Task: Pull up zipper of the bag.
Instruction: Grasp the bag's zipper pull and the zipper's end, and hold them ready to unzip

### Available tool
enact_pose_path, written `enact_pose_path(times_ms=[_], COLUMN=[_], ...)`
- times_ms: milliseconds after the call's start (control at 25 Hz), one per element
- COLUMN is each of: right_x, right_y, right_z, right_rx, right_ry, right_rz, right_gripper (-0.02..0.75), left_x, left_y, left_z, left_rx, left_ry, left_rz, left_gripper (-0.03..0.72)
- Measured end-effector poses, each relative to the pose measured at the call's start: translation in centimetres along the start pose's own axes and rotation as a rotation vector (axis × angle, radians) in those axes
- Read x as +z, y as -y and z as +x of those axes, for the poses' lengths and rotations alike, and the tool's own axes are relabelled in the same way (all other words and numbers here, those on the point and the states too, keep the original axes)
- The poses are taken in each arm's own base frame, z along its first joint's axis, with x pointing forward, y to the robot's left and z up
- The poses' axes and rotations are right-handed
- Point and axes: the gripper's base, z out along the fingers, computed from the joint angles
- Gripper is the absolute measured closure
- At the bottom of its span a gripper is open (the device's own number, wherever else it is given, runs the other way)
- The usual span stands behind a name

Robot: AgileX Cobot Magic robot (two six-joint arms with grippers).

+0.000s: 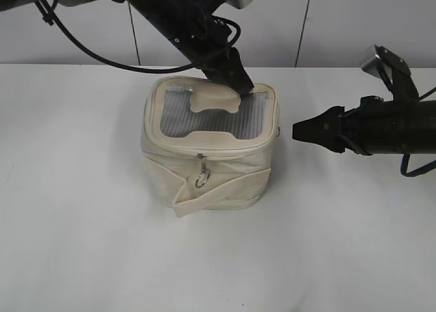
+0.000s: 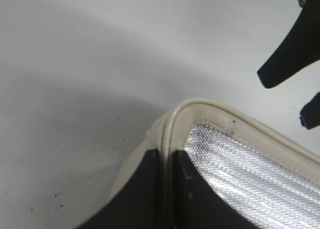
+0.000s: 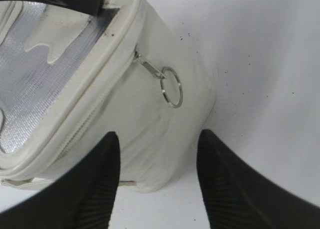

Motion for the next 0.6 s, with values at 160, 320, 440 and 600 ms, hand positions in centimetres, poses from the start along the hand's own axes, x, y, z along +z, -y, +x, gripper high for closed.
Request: enact_pose_path(times_ms=[160,320,440,600], right_x=[0.0,0.1,0.6,1.6], right_y=[0.2,0.5,0.8,1.3], right_z=[0.0,0.2,0.0,-0.3], right_rx=[-0.041,-0.064,-0.064,-0.071], right_ry=[-0.003,-0.013,-0.019,-0.024], right_rz=[0.019,0.046,0.048,0.031], right_gripper=[0.337,0.337,0.337,0.337], left_x=[0.0,0.0,0.0,0.0], left_y=[0.0,0.0,0.0,0.0], left_z=[0.0,0.0,-0.1,-0.1], left_rx=[-0.022,-0.029,-0.030,-0.032], left_ry=[0.001,0.007,0.010,0.010], left_rz=[-0.001,0.001,0.003,0.003], left_gripper=[0.644,0.644,0.644,0.644])
